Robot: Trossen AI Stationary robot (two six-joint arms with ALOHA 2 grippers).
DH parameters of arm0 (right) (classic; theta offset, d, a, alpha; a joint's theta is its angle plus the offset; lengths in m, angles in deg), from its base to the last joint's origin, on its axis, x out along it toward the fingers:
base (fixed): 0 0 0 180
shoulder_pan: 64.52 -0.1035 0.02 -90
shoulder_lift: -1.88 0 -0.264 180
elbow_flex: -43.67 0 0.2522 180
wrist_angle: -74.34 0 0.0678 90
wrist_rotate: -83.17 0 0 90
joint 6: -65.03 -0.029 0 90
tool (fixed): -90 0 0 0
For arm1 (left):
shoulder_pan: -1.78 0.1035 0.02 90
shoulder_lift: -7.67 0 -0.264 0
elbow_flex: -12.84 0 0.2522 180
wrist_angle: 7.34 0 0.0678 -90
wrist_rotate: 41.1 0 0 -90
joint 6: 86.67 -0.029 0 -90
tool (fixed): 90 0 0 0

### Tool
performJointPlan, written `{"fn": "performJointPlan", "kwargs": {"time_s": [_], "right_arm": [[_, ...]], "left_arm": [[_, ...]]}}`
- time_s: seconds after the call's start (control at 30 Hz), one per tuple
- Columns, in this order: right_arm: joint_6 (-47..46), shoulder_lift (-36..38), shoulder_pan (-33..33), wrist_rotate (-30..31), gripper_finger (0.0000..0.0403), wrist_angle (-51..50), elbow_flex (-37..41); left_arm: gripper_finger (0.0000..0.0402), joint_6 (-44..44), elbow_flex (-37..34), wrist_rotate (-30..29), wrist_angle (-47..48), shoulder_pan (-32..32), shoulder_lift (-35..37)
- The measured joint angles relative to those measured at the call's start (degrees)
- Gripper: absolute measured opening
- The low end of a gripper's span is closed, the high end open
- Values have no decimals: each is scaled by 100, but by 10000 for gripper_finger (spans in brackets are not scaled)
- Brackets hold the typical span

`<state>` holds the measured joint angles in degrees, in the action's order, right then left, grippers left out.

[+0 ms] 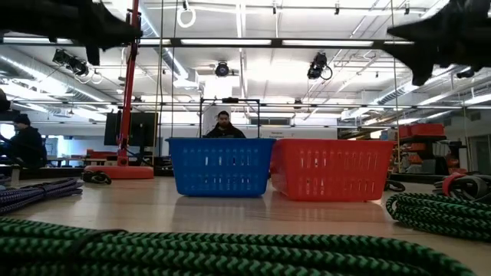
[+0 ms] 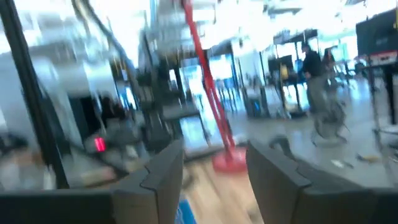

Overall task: Pick & Place USB Port
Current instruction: Put the black charger cable into the red bin

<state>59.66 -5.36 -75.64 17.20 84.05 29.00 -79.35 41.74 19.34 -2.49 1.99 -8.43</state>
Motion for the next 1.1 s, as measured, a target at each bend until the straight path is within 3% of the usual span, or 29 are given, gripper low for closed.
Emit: {"fn": "performJointPlan", "kwargs": {"time_s": [0.17, 0.4, 0.67, 0.87, 1.1], "right_arm": [[94, 0, 0, 168, 178, 795, -2], [-19, 0, -2, -86, 178, 730, -2], [-21, -2, -2, -739, 178, 427, -2], [-316, -4, -2, -651, 178, -48, -2], [-317, -10, -2, -650, 178, -8, -2]], "left_arm": [[25, 96, 1, 419, 697, 0, -1001], [25, -595, 48, 1109, 1202, -11, -2479], [32, -625, 1417, 1180, 3584, -35, -3780], [95, -604, 2239, 1180, 4974, -196, -4801], [178, -653, 2343, 1256, 5048, -368, -5812]]}}
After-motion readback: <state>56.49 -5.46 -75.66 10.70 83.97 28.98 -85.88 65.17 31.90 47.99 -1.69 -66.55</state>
